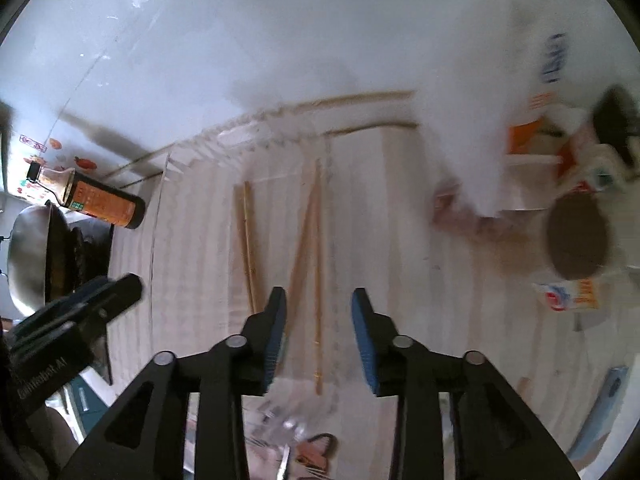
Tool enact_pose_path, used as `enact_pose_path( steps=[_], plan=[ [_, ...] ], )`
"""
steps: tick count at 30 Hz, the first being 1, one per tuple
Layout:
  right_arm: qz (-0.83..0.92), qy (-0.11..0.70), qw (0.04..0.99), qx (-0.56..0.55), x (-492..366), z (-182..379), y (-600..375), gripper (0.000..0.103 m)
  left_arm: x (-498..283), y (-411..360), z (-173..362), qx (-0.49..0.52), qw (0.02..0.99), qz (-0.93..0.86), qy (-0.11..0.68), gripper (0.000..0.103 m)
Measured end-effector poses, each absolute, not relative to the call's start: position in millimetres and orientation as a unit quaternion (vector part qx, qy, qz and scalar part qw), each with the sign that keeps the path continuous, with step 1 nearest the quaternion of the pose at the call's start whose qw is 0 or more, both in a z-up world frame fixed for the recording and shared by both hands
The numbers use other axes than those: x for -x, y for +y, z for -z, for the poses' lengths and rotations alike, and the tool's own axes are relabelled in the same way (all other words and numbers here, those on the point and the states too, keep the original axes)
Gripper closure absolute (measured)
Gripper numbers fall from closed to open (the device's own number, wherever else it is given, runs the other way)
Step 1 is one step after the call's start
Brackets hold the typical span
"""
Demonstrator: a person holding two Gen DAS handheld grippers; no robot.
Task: Organize utensils
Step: 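Carry both chopsticks over the clear container and open both tools, then move both open tools back toward the remaining spoons and chopsticks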
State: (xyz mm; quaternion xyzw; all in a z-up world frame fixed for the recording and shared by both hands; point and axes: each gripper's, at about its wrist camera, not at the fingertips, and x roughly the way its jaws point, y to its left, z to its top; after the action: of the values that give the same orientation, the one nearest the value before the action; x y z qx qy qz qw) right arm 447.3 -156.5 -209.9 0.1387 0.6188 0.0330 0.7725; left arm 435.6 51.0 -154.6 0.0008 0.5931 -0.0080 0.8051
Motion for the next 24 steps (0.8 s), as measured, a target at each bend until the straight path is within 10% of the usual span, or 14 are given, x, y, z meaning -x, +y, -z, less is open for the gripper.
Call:
enact_pose_path(
  steps=[7, 17, 22, 24],
  plan=[
    [0.019, 0.586, 0.794, -0.162, -387, 176, -210, 0.049, -392, 46, 133, -0.028, 0.848, -0.010, 0.530, 0.000],
    [0.108, 0.575, 0.788, -0.192, -260, 194, -286, 0.038, -321, -9, 162, -0.079, 0.841, 0.023, 0.534, 0.000],
    [0.096, 0.636, 0.731, -0.230, -218, 252, -294, 0.070, -289, -40, 210, -0.094, 0.806, 0.050, 0.583, 0.004],
    [0.094, 0.648, 0.721, -0.228, -209, 270, -292, 0.079, -280, -49, 230, -0.088, 0.784, 0.067, 0.611, 0.026]
  ],
)
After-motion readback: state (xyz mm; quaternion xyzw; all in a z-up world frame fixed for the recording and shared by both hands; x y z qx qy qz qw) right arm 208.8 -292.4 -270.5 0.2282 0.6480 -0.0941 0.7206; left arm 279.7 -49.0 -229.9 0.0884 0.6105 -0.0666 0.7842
